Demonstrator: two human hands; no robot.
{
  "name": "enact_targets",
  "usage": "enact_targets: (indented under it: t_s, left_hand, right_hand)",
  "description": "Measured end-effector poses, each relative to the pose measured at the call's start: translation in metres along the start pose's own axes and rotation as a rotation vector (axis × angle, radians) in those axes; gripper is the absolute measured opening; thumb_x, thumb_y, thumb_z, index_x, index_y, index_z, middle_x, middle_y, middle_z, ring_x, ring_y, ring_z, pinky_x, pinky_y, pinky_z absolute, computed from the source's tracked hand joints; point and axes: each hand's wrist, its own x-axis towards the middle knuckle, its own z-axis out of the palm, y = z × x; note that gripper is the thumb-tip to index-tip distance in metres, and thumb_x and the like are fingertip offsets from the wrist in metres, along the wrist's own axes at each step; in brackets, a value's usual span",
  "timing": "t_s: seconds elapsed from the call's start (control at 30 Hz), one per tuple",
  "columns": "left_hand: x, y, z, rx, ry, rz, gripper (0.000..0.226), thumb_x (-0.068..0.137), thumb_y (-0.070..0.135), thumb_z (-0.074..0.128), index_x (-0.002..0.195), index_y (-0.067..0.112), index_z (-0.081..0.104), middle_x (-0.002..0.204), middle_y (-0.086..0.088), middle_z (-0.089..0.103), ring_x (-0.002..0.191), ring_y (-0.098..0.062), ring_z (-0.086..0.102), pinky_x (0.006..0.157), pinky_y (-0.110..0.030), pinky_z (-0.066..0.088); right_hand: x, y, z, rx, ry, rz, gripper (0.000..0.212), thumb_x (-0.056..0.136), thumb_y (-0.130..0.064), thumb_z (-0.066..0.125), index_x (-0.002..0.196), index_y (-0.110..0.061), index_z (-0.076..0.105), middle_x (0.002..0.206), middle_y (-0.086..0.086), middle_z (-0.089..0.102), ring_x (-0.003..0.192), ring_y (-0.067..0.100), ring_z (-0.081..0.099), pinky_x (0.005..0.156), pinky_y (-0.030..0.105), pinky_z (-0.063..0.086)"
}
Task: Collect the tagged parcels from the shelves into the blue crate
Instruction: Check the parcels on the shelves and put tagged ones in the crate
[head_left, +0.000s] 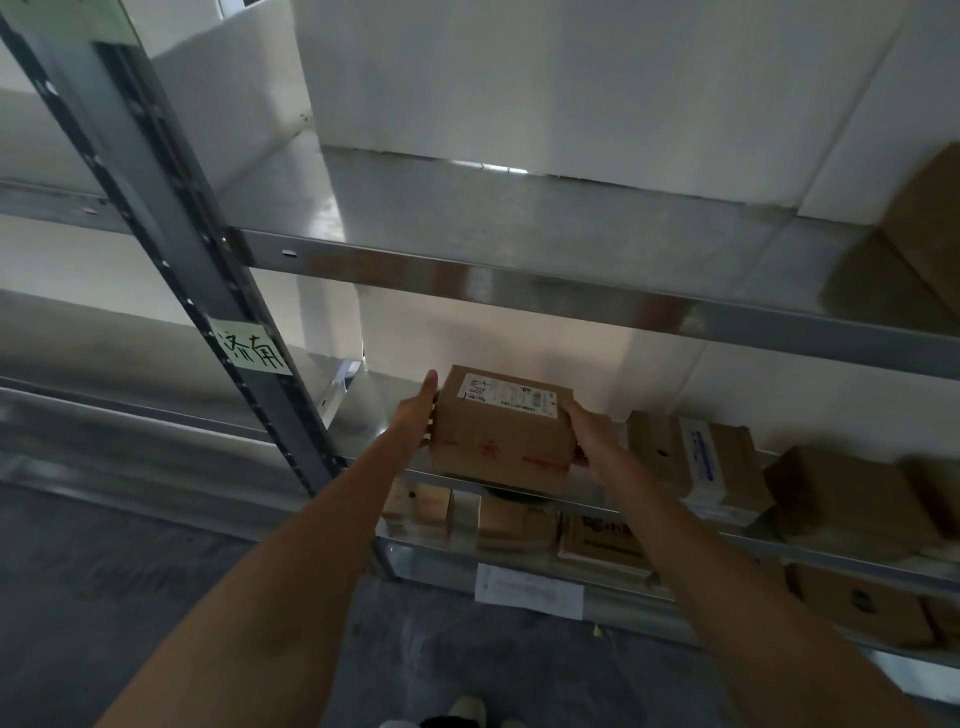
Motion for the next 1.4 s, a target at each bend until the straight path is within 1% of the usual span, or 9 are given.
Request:
enact_targets:
  t_s: [0.1,0.3,0.57,0.7,0.9,1.07,1.2,1.3,1.4]
  left_hand:
    - [0.005,0.006,0.002,0.036,-0.014,-0.011,0.055,0.096,0.06,0.029,0.108,0.012,0.053,0.093,-0.001,0.057,0.1,-0.022,0.052,0.089,-0.033,0.042]
    - [0.024,-0.002,-0.008,0.053,0.032,0.022,0.038,0.1,0.037,0.044,0.12,0.01,0.06,0.117,-0.011,0.062,0.099,-0.022,0.055,0.08,-0.031,0.051]
    - [0.038,-0.037,-0.009,0.191,0.11,0.038,0.033,0.103,0.016,0.035,0.131,0.01,0.051,0.127,-0.015,0.058,0.117,-0.03,0.054,0.103,-0.045,0.045]
    - [0.024,-0.016,0.018,0.501,0.351,0.373,0.047,0.102,0.025,0.037,0.147,0.015,0.028,0.146,-0.012,0.038,0.131,-0.027,0.04,0.104,-0.045,0.044]
    - [-0.022,0.026,0.14,0.465,0.195,0.833,0.042,0.102,0.026,0.038,0.143,0.018,0.034,0.143,-0.005,0.039,0.13,-0.017,0.04,0.106,-0.032,0.036]
    - [-0.03,-0.007,0.242,0.406,0.041,0.396,0.057,0.1,0.038,0.042,0.147,0.011,0.027,0.15,-0.011,0.03,0.136,-0.026,0.034,0.108,-0.036,0.031]
    - [-0.023,-0.037,0.278,0.219,-0.038,-0.011,0.061,0.099,0.048,0.036,0.142,0.004,0.033,0.137,-0.016,0.048,0.122,-0.031,0.051,0.102,-0.042,0.043]
    - [-0.029,-0.047,0.29,0.089,-0.031,-0.026,0.044,0.102,0.04,0.033,0.107,0.005,0.058,0.099,-0.012,0.064,0.091,-0.025,0.062,0.08,-0.036,0.052]
    - [-0.042,-0.041,0.292,0.045,0.058,0.029,0.034,0.104,0.029,0.029,0.119,0.007,0.051,0.099,-0.008,0.056,0.089,-0.02,0.055,0.079,-0.034,0.046]
  right_hand:
    - [0.003,-0.007,0.003,0.043,0.002,0.043,0.05,0.088,-0.051,0.059,0.11,-0.006,0.064,0.107,0.014,0.068,0.095,0.028,0.066,0.069,0.032,0.056]
    - [0.003,0.008,0.031,0.006,-0.035,-0.039,0.039,0.096,-0.032,0.051,0.124,-0.007,0.058,0.121,0.013,0.064,0.105,0.025,0.062,0.085,0.034,0.052]
    - [-0.011,0.032,0.054,-0.017,-0.03,-0.169,0.049,0.1,-0.031,0.049,0.141,-0.009,0.036,0.137,0.01,0.05,0.122,0.025,0.05,0.087,0.027,0.038]
    - [-0.017,0.022,0.03,-0.072,0.14,-0.413,0.046,0.099,-0.029,0.051,0.139,-0.008,0.041,0.137,0.005,0.048,0.123,0.018,0.048,0.092,0.019,0.033]
    - [-0.007,0.013,-0.077,-0.212,0.569,-0.77,0.037,0.099,-0.026,0.048,0.133,-0.009,0.045,0.135,0.011,0.047,0.119,0.023,0.049,0.1,0.032,0.042]
    - [0.015,0.058,-0.172,-0.299,0.628,-0.52,0.05,0.097,-0.027,0.051,0.14,-0.005,0.038,0.14,0.02,0.04,0.125,0.035,0.041,0.104,0.041,0.036]
    - [0.028,0.088,-0.206,-0.172,0.363,-0.308,0.058,0.098,-0.037,0.05,0.144,-0.004,0.034,0.144,0.019,0.039,0.131,0.036,0.039,0.104,0.039,0.035]
    - [0.027,0.099,-0.214,-0.016,0.12,-0.229,0.068,0.097,-0.042,0.051,0.149,-0.008,0.024,0.139,0.01,0.048,0.126,0.03,0.049,0.103,0.035,0.041]
    - [0.022,0.101,-0.225,0.065,0.121,-0.192,0.07,0.094,-0.047,0.054,0.146,-0.008,0.027,0.125,0.002,0.05,0.113,0.023,0.052,0.09,0.032,0.043]
